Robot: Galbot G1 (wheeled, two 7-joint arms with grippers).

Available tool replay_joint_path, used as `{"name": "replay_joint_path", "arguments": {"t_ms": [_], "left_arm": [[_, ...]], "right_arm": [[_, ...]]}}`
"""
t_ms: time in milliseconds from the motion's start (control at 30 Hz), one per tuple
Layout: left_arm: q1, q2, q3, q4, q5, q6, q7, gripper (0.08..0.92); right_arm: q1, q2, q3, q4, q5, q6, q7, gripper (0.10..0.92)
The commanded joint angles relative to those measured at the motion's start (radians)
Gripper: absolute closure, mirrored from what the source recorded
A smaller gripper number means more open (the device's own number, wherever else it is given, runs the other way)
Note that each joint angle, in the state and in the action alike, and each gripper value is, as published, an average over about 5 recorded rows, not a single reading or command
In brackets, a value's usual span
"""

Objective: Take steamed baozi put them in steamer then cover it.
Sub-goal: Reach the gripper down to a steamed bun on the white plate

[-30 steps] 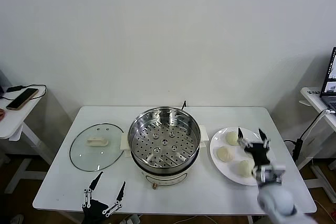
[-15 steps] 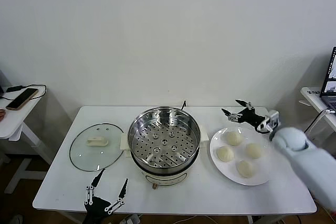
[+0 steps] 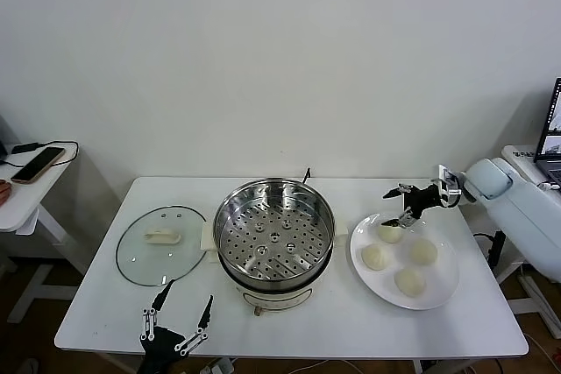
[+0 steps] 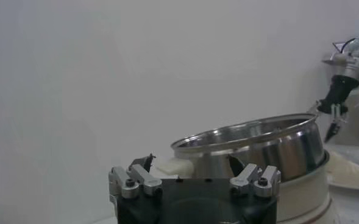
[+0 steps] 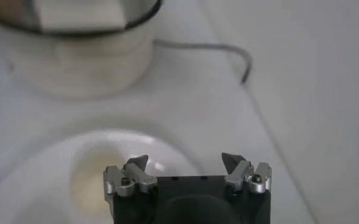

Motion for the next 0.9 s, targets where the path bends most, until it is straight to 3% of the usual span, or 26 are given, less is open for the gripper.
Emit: {"name": "replay_joint_path", "arguments": {"t_ms": [33,733,900], "left_arm": [[0.000,0.000,0.000,0.001,0.000,0.000,-0.001,0.177],[-0.005,-0.002,0.006,0.024,0.000,-0.009,-0.012,0.177],[-0.007,-0.001,0.005,0.029,0.000,-0.013,-0.014,0.177]], "right_arm": [[0.112,0.081,-0.090,-0.109,-0.214,0.017,-0.140,0.203],[0.048,0.190,-0.055,-0.211,-0.343,0.065,-0.012,0.204],[0.036,0.204,-0.048,-0.225,-0.340,0.069,0.008,0.259]]}}
